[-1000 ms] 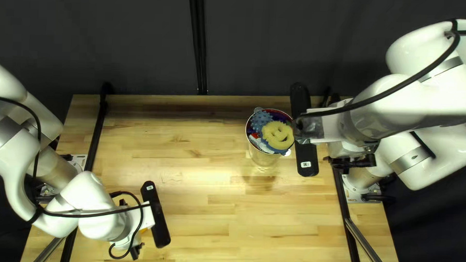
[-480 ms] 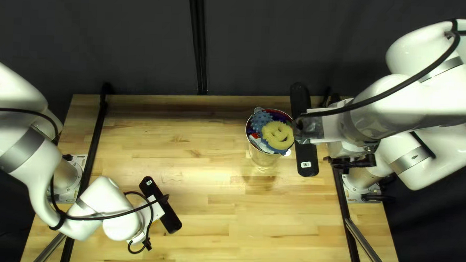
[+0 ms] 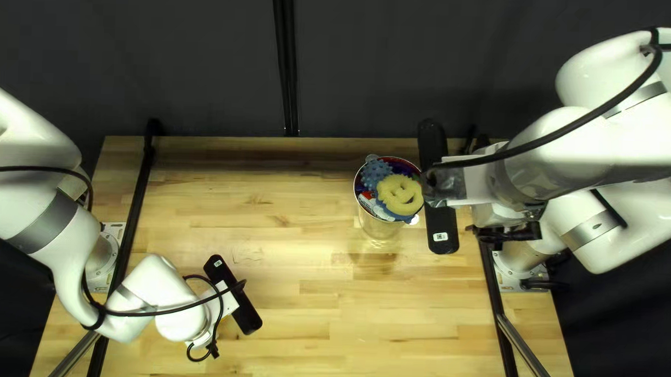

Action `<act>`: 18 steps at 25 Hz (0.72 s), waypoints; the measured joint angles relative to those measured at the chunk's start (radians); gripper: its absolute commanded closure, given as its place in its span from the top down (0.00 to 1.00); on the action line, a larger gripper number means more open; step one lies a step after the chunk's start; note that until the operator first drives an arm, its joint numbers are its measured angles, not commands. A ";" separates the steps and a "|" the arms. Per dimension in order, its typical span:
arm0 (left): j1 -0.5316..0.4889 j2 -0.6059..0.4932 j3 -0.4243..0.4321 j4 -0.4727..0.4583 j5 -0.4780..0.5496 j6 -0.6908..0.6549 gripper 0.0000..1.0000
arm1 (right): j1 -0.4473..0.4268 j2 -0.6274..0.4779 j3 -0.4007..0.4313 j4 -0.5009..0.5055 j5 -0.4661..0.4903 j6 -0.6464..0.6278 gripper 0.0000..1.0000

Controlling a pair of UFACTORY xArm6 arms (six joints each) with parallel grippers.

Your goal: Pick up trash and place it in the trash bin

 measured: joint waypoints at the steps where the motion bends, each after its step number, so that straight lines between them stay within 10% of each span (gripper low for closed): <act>1: 0.005 -0.004 0.011 -0.003 -0.010 0.005 0.41 | 0.000 0.000 0.000 0.000 0.000 0.000 1.00; 2: 0.008 -0.007 0.017 -0.005 -0.014 0.008 0.06 | 0.000 0.000 0.000 0.000 0.000 0.000 1.00; 4: 0.010 -0.010 0.018 -0.004 -0.011 0.008 0.00 | 0.000 0.000 0.000 0.000 0.000 0.000 1.00; 18: -0.043 0.086 -0.301 0.245 0.280 0.013 0.00 | 0.000 0.000 0.000 0.000 0.000 0.000 1.00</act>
